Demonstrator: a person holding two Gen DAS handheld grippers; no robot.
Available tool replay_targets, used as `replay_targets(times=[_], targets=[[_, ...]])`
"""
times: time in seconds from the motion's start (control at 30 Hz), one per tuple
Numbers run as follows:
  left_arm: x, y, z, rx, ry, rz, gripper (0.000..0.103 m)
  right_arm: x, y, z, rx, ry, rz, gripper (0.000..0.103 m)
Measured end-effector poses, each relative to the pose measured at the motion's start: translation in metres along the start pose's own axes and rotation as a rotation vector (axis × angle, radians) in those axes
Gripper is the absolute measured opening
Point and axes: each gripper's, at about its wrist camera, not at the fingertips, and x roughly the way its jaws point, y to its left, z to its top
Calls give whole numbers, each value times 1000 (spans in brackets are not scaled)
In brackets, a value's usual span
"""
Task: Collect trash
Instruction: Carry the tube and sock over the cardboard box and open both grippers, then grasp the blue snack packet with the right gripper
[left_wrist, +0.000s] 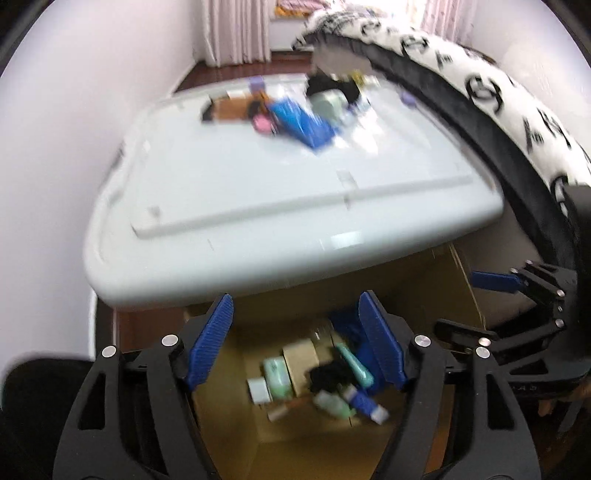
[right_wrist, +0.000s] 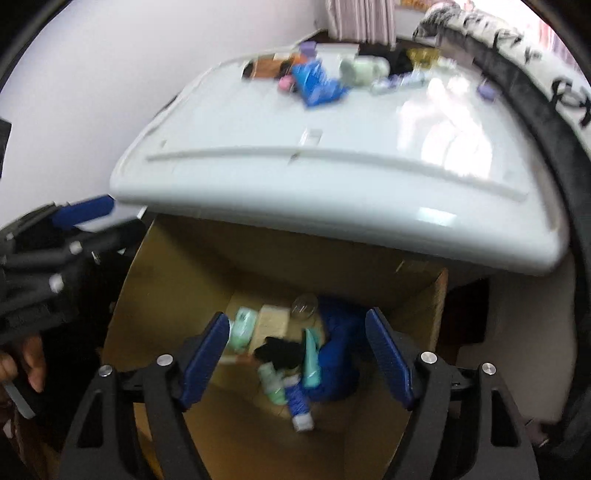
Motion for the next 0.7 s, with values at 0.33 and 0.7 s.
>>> replay_targets(times=[0.33, 0.7], targets=[[4, 19, 108, -61, -254, -34, 76, 7, -19, 149, -7, -240, -91, 95], [34, 33, 101, -3, -234, 67, 82, 109, -6, 218, -104, -166, -142, 92]])
